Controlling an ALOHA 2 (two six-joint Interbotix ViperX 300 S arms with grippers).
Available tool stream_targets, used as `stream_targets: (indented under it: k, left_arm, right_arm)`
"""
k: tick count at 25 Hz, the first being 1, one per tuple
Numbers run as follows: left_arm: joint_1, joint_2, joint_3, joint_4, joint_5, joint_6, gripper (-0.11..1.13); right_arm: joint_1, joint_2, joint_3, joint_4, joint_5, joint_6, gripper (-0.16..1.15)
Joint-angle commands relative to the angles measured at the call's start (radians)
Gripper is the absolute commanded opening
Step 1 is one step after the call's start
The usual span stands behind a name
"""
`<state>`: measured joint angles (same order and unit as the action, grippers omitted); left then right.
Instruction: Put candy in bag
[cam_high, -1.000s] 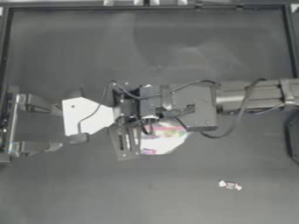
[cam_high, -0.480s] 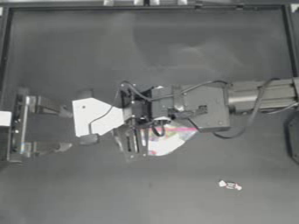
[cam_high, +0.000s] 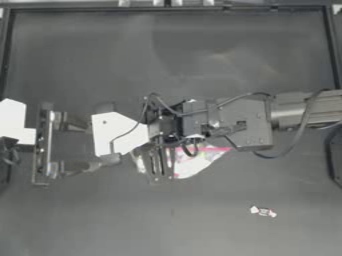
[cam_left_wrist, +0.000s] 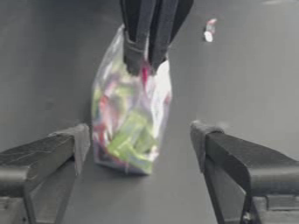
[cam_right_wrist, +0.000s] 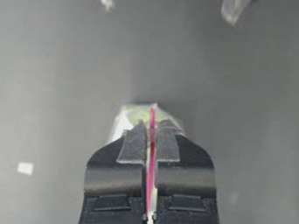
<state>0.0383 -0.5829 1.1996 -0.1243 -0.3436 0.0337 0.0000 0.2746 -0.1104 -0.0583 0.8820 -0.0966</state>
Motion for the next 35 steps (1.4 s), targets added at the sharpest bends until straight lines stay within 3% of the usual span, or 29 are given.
stream_targets:
  k: [1,12,19,28,35]
  left_arm:
    - [0.000,0.057,-0.051,-0.002,-0.021,0.003,0.99]
    - [0.014,0.199,-0.094,-0.003,-0.126,0.006,0.99]
    - [0.028,0.268,-0.137,-0.002,-0.127,0.006,0.99]
    - [0.029,0.288,-0.156,-0.003,-0.127,0.006,0.96]
    - [0.029,0.288,-0.158,-0.003,-0.127,0.006,0.85]
  right_arm:
    - [0.000,-0.048,-0.011,-0.009,-0.012,0.000,0.06]
    - [0.002,-0.046,-0.011,-0.012,-0.028,0.002,0.06]
    - [0.003,-0.046,-0.011,-0.014,-0.035,0.002,0.06]
    - [0.003,-0.044,-0.006,-0.014,-0.040,0.002,0.06]
    - [0.003,-0.044,-0.006,-0.014,-0.041,0.002,0.06]
